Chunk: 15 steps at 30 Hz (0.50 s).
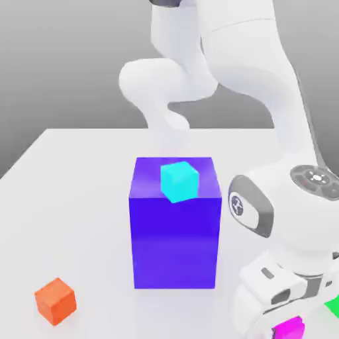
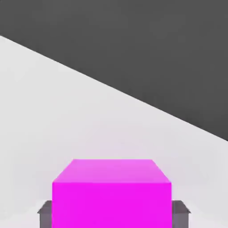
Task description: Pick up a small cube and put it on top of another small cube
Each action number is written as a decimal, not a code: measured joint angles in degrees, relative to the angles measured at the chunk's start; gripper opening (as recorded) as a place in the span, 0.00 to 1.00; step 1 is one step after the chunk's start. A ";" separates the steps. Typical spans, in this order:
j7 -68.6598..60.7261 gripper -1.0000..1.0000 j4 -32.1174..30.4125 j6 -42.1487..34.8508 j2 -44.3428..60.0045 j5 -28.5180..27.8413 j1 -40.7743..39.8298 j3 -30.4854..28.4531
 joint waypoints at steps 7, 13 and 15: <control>-2.72 0.00 -1.77 -6.96 -8.67 2.92 -1.11 3.52; -5.43 0.00 -0.92 -10.40 -10.49 0.31 6.09 10.34; -3.88 1.00 -0.58 -7.29 -6.85 -2.12 7.69 8.83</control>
